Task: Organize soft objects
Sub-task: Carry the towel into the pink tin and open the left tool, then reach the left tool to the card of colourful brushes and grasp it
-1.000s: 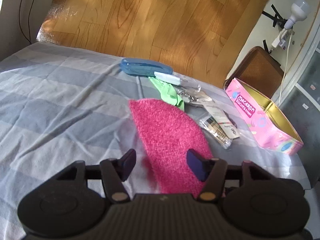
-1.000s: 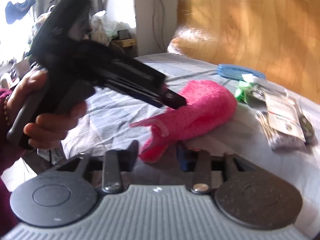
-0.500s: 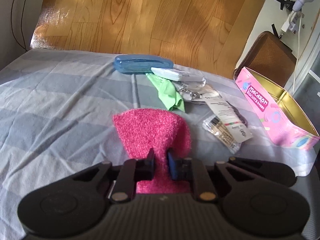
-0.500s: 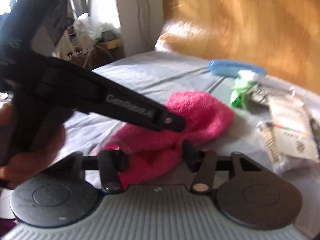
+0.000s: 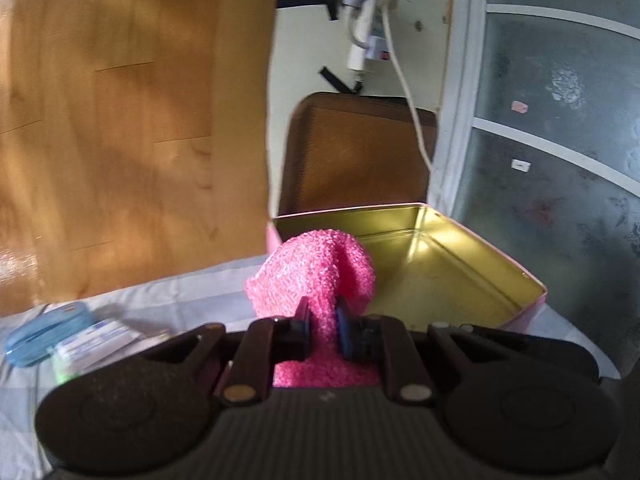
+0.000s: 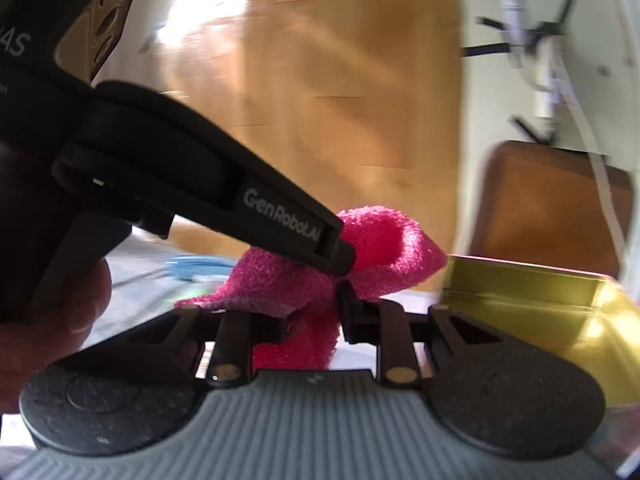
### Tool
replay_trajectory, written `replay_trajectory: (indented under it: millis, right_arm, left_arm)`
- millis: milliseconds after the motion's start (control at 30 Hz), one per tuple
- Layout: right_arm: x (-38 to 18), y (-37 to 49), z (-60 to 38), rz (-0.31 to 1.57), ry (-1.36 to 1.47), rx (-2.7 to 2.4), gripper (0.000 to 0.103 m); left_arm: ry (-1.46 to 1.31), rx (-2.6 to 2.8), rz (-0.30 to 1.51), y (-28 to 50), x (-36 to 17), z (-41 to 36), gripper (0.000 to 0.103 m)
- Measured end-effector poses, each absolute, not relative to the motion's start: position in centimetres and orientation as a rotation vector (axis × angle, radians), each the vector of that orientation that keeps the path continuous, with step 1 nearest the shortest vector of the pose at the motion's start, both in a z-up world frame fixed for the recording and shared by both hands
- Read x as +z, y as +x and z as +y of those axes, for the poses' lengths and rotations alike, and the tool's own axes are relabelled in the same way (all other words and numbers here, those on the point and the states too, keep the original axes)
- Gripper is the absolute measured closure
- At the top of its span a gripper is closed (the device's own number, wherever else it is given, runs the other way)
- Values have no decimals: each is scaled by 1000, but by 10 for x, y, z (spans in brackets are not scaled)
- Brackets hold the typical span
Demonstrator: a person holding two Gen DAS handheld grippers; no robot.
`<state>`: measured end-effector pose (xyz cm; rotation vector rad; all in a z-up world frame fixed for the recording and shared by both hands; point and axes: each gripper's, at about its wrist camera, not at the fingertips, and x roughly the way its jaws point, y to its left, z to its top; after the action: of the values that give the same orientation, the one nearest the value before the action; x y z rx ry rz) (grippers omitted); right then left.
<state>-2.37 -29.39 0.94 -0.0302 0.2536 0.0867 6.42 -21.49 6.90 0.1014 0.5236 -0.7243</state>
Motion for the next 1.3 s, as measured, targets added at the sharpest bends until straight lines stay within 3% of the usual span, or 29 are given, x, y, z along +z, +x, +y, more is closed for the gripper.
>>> replay_trajectory:
  millis: [333, 433, 567, 800, 967, 1033, 1100, 1300]
  right_arm:
    - [-19, 11, -378, 359, -41, -158, 73]
    - [-28, 21, -386, 374, -60, -245, 57]
    - [-38, 11, -399, 367, 14, -287, 54]
    - [-23, -18, -375, 274, 43, -218, 54]
    - [-11, -38, -333, 216, 90, -50, 55]
    - [-15, -37, -309, 250, 96, 62, 55]
    - [-22, -31, -281, 317, 93, 160, 55]
    - [-43, 1, -223, 463, 65, 267, 56]
  left_arm:
    - [207, -744, 523, 82, 32, -352, 83]
    - [240, -679, 509, 86, 26, -359, 67]
    - [258, -631, 494, 89, 29, -348, 59]
    - [198, -575, 470, 88, 47, -281, 59]
    - [75, -538, 498, 75, 43, -189, 59]
    - [28, -490, 519, 73, 35, -145, 60]
    - [-4, -416, 555, 75, 25, -106, 69]
    - [-92, -337, 678, 75, -7, -29, 70]
